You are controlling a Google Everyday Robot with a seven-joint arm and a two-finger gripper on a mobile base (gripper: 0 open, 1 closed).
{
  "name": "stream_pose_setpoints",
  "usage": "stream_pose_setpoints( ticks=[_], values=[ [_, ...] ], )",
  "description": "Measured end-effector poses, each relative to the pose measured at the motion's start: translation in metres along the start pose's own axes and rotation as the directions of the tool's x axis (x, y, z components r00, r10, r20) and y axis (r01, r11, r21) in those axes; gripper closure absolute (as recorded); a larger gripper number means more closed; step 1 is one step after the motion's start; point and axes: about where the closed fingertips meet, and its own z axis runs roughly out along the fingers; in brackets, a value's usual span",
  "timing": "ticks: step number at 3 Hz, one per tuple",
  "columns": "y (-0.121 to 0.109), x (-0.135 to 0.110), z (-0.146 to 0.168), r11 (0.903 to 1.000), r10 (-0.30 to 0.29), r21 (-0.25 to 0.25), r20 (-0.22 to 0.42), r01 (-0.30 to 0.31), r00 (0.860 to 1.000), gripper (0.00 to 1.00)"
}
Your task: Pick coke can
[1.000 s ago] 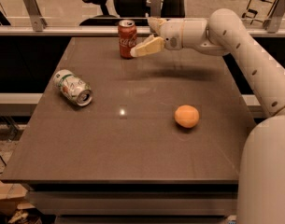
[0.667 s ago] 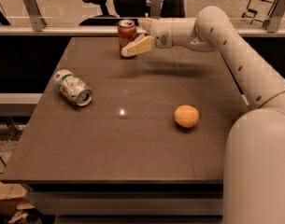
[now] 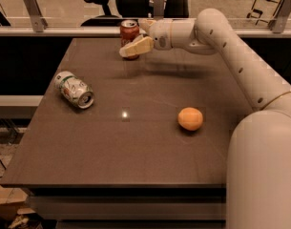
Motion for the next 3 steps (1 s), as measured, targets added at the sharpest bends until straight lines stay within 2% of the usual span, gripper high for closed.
stream_pose_setpoints(
  ticks=[1, 3],
  values=[
    [-0.0004, 0.0017, 0.0062, 1.0000, 0.002, -0.008, 0.005, -0.002, 1.000, 0.19],
    [0.0007, 0.0019, 0.0114, 0.9997, -0.003, -0.024, 0.011, 0.004, 1.000, 0.65]
  ],
)
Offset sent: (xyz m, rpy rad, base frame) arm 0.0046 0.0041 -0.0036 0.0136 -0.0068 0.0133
